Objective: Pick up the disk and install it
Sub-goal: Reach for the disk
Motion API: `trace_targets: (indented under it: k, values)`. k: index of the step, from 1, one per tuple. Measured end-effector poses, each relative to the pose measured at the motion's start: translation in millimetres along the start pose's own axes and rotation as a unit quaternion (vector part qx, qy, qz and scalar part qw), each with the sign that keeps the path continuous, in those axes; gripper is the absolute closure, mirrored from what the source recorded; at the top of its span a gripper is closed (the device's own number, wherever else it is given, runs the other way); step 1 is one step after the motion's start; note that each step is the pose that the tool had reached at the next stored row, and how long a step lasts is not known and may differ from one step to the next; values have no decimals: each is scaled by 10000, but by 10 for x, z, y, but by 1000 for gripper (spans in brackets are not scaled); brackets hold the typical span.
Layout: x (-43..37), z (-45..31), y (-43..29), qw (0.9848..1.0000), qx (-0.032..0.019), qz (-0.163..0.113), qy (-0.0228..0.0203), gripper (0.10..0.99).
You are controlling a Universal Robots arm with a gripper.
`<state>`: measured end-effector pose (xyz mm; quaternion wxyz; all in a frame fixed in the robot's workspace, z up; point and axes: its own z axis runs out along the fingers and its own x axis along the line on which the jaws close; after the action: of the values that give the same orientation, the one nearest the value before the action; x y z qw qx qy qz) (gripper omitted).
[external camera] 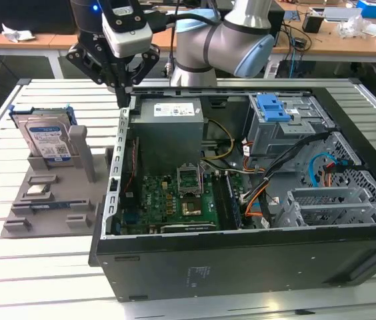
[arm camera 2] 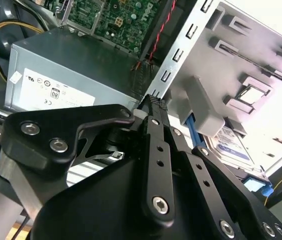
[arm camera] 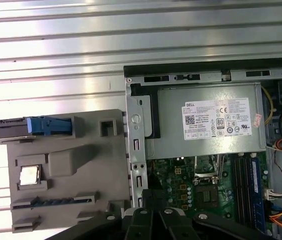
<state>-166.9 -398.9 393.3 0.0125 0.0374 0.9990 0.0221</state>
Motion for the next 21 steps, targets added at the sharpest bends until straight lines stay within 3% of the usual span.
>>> trace_targets:
  k: [21]
  values:
    - [417, -11, -31, 10000, 0, 0, 0, 980]
